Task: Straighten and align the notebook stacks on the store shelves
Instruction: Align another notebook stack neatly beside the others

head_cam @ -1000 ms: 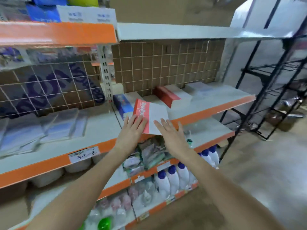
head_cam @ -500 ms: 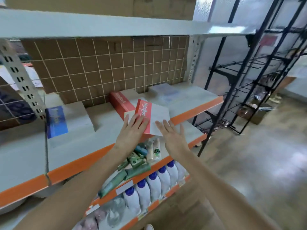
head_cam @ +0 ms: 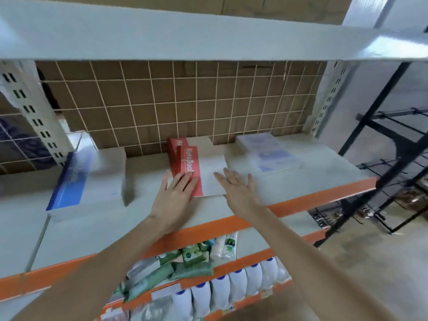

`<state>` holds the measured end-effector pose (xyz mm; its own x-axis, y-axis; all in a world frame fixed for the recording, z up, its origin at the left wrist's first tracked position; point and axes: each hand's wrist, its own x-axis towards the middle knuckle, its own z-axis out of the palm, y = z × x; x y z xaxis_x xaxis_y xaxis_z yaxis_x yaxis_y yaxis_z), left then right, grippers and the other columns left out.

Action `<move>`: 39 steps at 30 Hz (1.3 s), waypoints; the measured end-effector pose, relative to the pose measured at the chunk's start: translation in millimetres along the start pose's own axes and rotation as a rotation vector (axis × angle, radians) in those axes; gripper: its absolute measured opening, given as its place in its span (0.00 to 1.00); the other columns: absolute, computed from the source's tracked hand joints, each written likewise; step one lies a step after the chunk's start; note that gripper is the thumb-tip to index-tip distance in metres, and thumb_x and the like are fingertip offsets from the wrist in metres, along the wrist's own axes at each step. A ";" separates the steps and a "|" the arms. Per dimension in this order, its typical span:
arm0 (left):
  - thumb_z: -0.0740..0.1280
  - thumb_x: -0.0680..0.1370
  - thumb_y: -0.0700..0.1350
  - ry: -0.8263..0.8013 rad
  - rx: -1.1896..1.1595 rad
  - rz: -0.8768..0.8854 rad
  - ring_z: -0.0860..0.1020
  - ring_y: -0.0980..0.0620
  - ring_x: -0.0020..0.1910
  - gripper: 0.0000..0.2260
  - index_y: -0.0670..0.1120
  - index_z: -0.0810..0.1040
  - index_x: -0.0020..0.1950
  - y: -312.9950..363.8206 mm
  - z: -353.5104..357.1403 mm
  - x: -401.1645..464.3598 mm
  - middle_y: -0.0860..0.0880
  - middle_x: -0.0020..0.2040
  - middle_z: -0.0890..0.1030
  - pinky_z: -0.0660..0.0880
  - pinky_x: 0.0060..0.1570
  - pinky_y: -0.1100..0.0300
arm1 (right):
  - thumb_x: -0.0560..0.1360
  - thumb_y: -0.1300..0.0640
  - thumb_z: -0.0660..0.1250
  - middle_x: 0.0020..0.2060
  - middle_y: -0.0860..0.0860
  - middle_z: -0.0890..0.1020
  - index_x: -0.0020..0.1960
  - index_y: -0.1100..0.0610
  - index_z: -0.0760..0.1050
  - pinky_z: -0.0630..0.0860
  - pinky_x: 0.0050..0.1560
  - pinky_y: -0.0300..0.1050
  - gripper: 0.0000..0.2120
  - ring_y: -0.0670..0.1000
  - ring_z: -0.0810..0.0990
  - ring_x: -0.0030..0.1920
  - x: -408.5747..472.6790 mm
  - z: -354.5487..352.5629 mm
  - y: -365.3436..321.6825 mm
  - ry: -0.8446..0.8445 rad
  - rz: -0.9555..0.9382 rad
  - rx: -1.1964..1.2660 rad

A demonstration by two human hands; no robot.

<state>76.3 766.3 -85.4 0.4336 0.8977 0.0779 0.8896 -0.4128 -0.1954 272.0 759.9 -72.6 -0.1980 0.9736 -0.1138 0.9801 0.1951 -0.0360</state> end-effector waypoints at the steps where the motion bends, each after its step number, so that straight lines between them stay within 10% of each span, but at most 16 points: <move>1: 0.51 0.82 0.43 -0.006 -0.015 -0.008 0.46 0.50 0.76 0.26 0.48 0.43 0.78 1.9 -0.1 1.6 0.49 0.78 0.47 0.41 0.72 0.46 | 0.82 0.56 0.54 0.77 0.51 0.43 0.78 0.49 0.40 0.40 0.72 0.64 0.31 0.53 0.43 0.77 5.5 0.8 3.3 -0.013 -0.012 0.025; 10: 0.25 0.68 0.67 -0.110 -0.128 -0.210 0.46 0.48 0.76 0.41 0.52 0.42 0.77 6.6 -8.0 1.3 0.47 0.78 0.44 0.41 0.73 0.47 | 0.75 0.38 0.62 0.78 0.50 0.46 0.77 0.47 0.47 0.37 0.72 0.58 0.38 0.50 0.40 0.76 31.6 0.1 31.9 -0.016 -0.123 0.346; 15: 0.46 0.80 0.61 -0.103 -0.159 -0.306 0.48 0.47 0.76 0.27 0.53 0.47 0.78 8.3 -8.2 7.7 0.45 0.78 0.50 0.41 0.72 0.47 | 0.74 0.41 0.66 0.76 0.47 0.58 0.76 0.48 0.57 0.48 0.74 0.55 0.35 0.47 0.51 0.76 41.6 -0.5 45.5 0.069 -0.131 0.408; 28: 0.53 0.80 0.59 -0.017 -0.281 -0.428 0.50 0.49 0.76 0.25 0.53 0.55 0.76 -2.8 -2.8 22.4 0.50 0.75 0.60 0.39 0.71 0.43 | 0.71 0.45 0.71 0.67 0.47 0.72 0.69 0.52 0.69 0.56 0.71 0.52 0.29 0.48 0.66 0.69 69.9 5.7 41.3 0.225 -0.061 0.571; 39: 0.55 0.80 0.58 0.036 -0.357 -0.390 0.52 0.53 0.76 0.25 0.54 0.57 0.76 -9.6 3.2 22.5 0.52 0.76 0.58 0.39 0.71 0.43 | 0.73 0.46 0.70 0.69 0.46 0.70 0.69 0.52 0.69 0.52 0.70 0.49 0.27 0.46 0.59 0.74 71.0 7.5 44.2 0.205 -0.102 0.560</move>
<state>77.1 791.0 -84.9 0.0595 0.9918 0.1134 0.9764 -0.0815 0.1999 301.1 836.7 -89.7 -0.2295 0.9672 0.1091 0.7895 0.2506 -0.5603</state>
